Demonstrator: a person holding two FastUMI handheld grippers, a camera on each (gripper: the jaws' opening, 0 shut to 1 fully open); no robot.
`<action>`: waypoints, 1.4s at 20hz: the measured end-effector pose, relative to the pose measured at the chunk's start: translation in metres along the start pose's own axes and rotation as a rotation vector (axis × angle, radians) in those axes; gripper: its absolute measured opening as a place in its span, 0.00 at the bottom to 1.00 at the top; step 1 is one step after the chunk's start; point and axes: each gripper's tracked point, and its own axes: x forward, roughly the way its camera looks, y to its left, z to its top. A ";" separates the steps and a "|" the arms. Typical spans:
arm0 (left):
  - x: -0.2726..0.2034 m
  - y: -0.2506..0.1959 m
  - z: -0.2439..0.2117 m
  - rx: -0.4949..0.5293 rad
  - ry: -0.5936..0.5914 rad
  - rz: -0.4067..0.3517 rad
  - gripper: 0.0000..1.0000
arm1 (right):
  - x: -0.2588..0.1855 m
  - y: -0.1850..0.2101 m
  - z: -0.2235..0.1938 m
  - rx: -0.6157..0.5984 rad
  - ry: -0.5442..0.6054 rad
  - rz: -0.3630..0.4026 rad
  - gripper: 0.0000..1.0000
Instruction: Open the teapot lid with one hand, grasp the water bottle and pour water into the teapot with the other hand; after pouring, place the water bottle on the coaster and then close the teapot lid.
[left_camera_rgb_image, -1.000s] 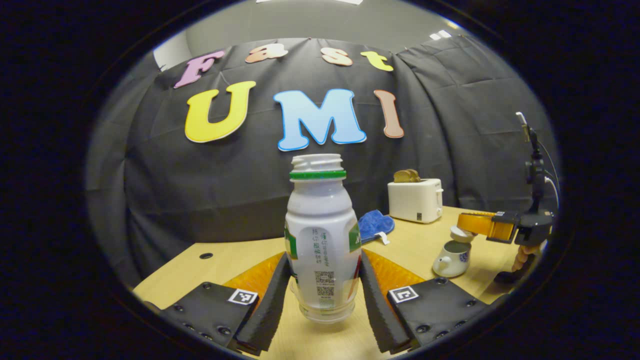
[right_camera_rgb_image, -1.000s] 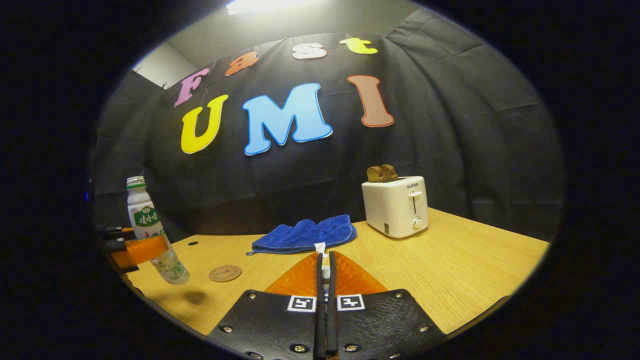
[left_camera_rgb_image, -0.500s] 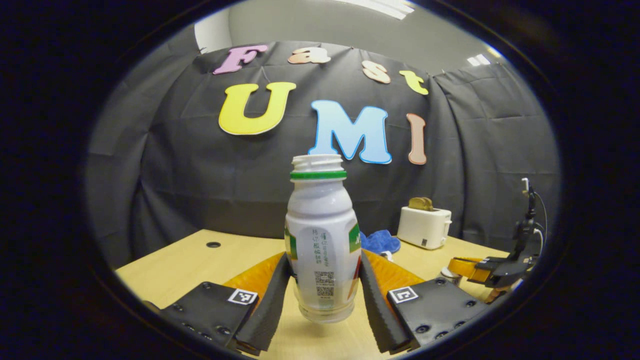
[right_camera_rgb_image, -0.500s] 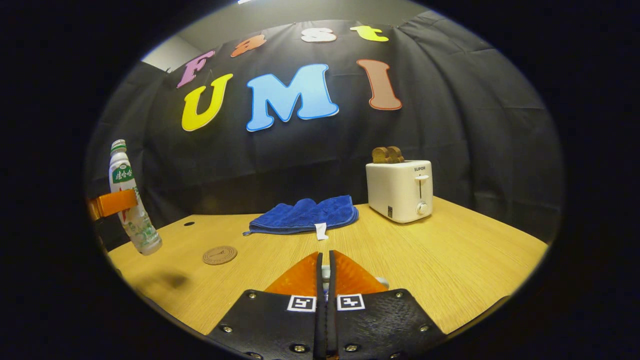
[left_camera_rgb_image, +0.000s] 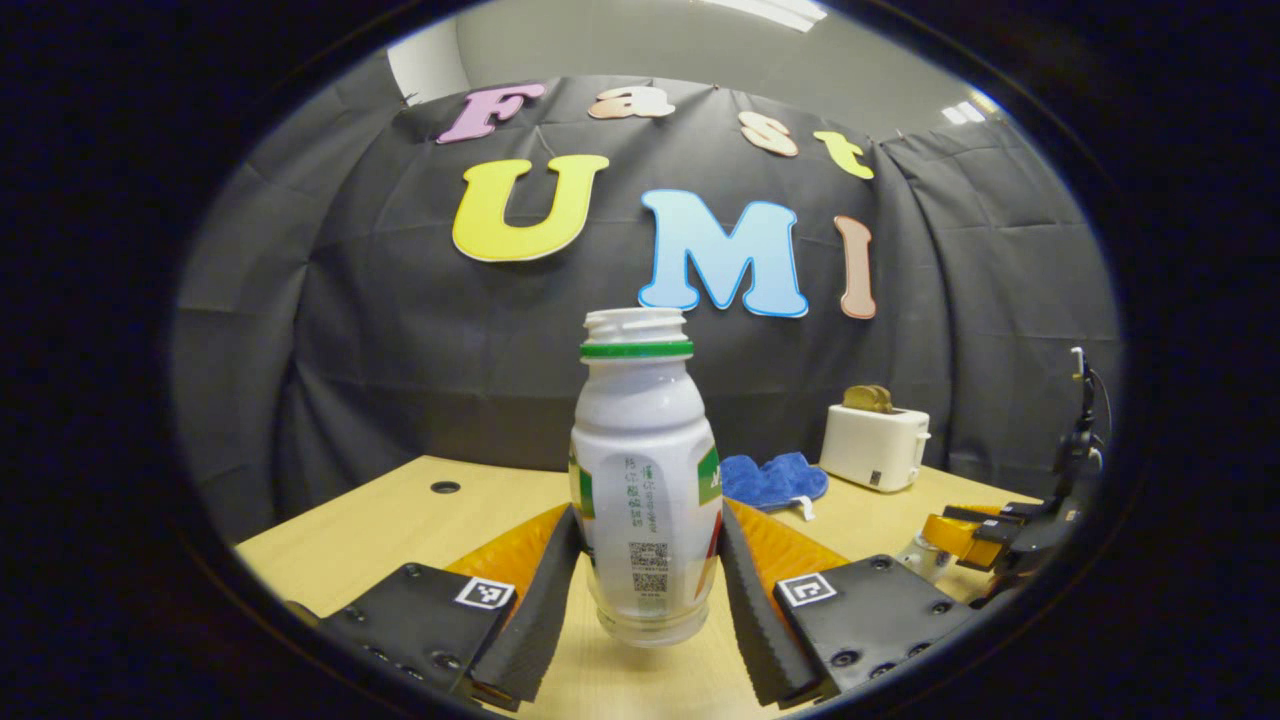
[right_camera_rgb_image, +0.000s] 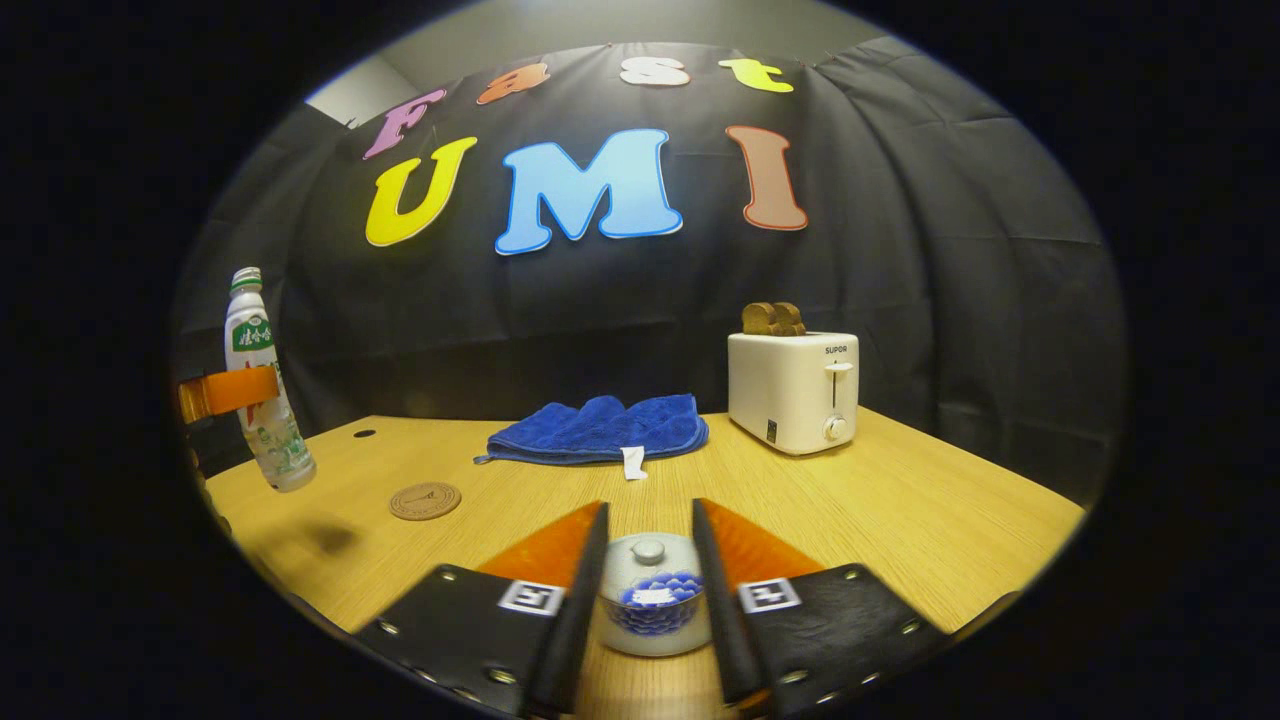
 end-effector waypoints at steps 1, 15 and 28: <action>0.005 0.002 -0.002 0.002 0.004 0.002 0.84 | -0.004 -0.002 0.008 -0.002 -0.036 -0.009 0.83; 0.125 -0.013 -0.037 0.090 0.075 -0.039 0.82 | -0.030 -0.038 0.060 0.022 -0.262 -0.153 0.90; 0.152 -0.024 -0.073 0.068 0.111 -0.046 0.81 | -0.033 -0.042 0.065 0.071 -0.271 -0.145 0.90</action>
